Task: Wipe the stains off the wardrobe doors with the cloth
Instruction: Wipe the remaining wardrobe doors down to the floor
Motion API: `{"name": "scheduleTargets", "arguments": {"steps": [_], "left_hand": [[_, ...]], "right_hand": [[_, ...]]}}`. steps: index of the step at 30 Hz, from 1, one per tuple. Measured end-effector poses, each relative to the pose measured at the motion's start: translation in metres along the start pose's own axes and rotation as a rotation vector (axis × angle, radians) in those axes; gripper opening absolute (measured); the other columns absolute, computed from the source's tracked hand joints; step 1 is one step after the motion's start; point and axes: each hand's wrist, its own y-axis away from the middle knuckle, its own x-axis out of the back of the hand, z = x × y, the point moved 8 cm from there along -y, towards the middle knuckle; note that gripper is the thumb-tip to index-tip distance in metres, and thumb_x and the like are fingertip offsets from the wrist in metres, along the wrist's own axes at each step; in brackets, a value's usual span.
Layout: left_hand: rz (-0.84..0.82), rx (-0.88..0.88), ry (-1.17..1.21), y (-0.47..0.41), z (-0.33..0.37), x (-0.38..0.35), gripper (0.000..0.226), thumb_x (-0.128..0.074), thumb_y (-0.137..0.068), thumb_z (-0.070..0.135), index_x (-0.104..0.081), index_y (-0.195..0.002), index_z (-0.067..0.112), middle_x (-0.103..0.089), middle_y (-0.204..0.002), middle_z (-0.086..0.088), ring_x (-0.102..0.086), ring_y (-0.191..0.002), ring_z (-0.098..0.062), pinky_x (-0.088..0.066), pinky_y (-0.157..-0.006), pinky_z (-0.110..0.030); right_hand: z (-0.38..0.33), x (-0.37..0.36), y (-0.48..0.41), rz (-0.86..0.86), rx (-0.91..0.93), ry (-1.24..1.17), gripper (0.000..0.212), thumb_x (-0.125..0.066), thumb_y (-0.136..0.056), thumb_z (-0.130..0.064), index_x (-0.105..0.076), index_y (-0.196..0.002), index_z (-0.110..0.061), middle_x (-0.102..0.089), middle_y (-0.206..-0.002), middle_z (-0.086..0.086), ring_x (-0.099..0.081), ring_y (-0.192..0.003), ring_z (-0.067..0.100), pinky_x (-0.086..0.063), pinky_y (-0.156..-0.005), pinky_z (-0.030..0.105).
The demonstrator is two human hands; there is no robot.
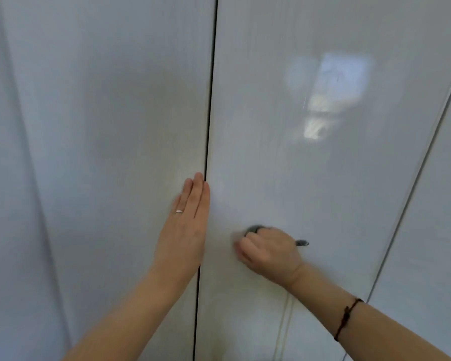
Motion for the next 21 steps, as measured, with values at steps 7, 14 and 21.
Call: {"name": "scheduleTargets", "arguments": {"steps": [7,14,21], "left_hand": [[0.01,0.047,0.07,-0.002,0.003,0.002,0.098,-0.053,-0.062,-0.029,-0.027,-0.153,-0.005,-0.018,-0.164,-0.017,-0.021,-0.151,-0.033,-0.048,-0.106,-0.039],[0.062,0.109,0.099,0.032,0.013,-0.006,0.09,-0.042,-0.064,-0.011,-0.03,-0.153,-0.003,-0.023,-0.162,-0.017,-0.014,-0.153,-0.033,-0.025,-0.121,-0.05],[0.224,0.212,0.227,0.072,-0.002,-0.022,0.076,-0.057,-0.072,-0.021,-0.046,-0.145,-0.002,-0.04,-0.154,-0.016,-0.037,-0.144,-0.028,-0.024,-0.122,-0.032]], "right_hand": [[0.083,0.034,-0.122,0.309,-0.493,0.119,0.031,-0.069,-0.083,-0.019,-0.048,-0.061,-0.017,-0.04,-0.052,0.0,-0.036,-0.048,0.021,-0.017,-0.05,0.029],[-0.06,-0.034,0.026,0.064,-0.275,-0.119,0.039,-0.07,-0.09,-0.022,-0.046,-0.059,-0.018,-0.041,-0.055,0.0,-0.037,-0.052,0.02,-0.035,-0.043,0.037],[0.043,0.012,-0.03,0.224,-0.949,-0.129,0.035,-0.064,-0.087,-0.06,-0.049,-0.077,-0.029,-0.055,-0.068,-0.011,-0.053,-0.064,0.012,-0.028,-0.053,0.028]]}}
